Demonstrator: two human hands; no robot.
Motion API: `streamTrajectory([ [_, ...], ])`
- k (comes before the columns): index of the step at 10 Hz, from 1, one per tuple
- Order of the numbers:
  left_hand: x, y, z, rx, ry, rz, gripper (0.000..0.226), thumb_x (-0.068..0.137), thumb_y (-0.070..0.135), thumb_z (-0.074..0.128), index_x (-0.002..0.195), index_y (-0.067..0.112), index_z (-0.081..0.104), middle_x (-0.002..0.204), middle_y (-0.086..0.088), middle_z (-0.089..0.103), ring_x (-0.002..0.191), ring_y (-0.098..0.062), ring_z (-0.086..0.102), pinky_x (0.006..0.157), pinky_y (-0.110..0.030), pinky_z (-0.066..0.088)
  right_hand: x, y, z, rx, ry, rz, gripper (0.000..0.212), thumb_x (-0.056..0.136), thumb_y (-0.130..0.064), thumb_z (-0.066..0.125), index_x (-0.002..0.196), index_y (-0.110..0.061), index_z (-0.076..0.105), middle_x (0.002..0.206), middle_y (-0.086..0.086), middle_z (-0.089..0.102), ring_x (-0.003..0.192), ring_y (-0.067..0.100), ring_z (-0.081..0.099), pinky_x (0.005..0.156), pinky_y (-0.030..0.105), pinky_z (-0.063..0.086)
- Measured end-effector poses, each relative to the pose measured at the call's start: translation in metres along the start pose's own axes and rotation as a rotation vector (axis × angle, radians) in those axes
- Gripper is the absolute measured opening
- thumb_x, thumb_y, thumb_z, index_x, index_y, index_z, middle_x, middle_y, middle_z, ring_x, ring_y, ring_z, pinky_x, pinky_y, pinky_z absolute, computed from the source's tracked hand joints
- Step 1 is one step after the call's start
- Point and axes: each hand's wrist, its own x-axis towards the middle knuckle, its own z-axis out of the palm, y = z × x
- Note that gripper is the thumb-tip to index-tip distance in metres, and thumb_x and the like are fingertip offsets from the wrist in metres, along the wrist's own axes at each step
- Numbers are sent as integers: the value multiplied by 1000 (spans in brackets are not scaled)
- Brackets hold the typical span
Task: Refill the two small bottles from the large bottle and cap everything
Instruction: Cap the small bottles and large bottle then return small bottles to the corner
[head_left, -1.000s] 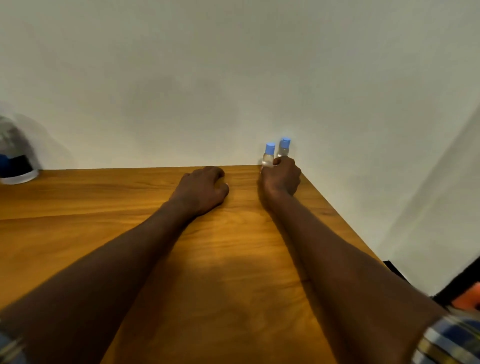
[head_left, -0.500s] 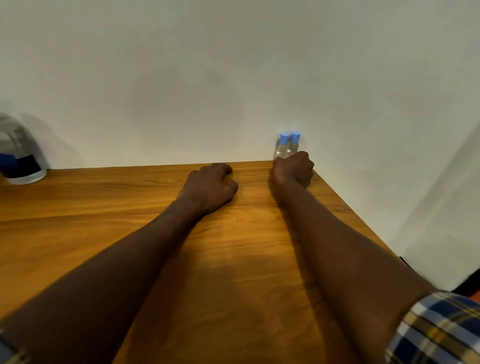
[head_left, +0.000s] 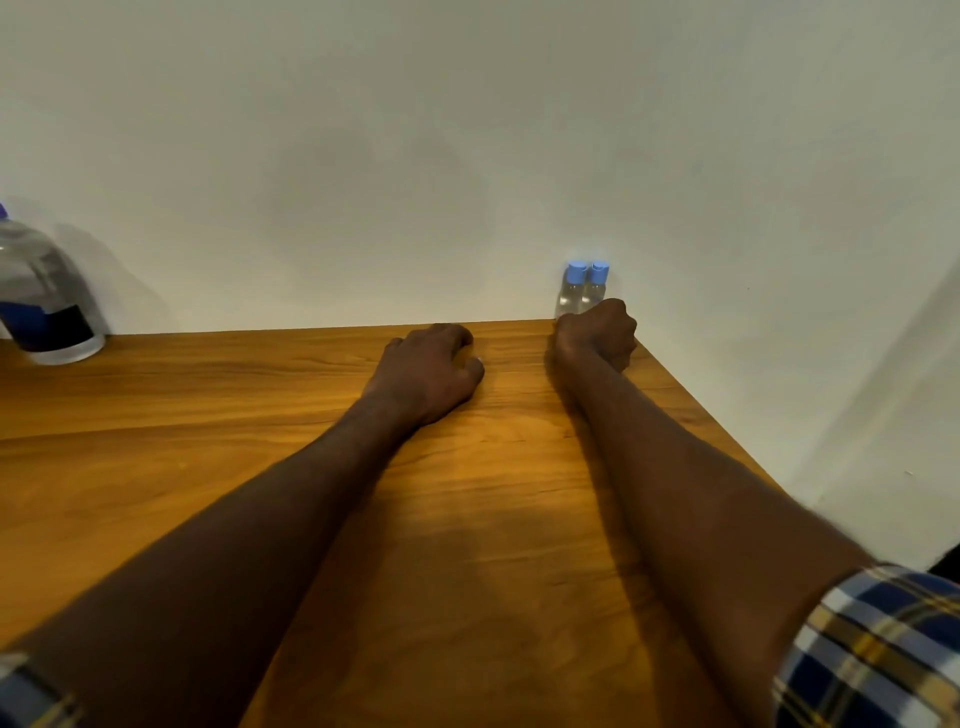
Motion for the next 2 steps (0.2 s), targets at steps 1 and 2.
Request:
streamTrajectory([
  [1, 0, 0, -1, -8, -6, -13, 51, 102, 50, 51, 144, 23, 56, 149, -2, 59, 134, -27, 55, 115, -50, 41, -2, 0, -4, -16, -47, -18, 40, 91, -26, 80, 123, -10, 64, 126, 11, 69, 115, 29, 68, 83, 34, 53],
  [2, -1, 2, -3, -21, 3, -11, 50, 102, 48, 52, 144, 21, 57, 148, -4, 59, 133, -28, 55, 113, -49, 43, -14, 6, -12, -14, -76, -47, 43, 90, -30, 81, 123, -7, 65, 125, 12, 69, 114, 30, 68, 78, 33, 50],
])
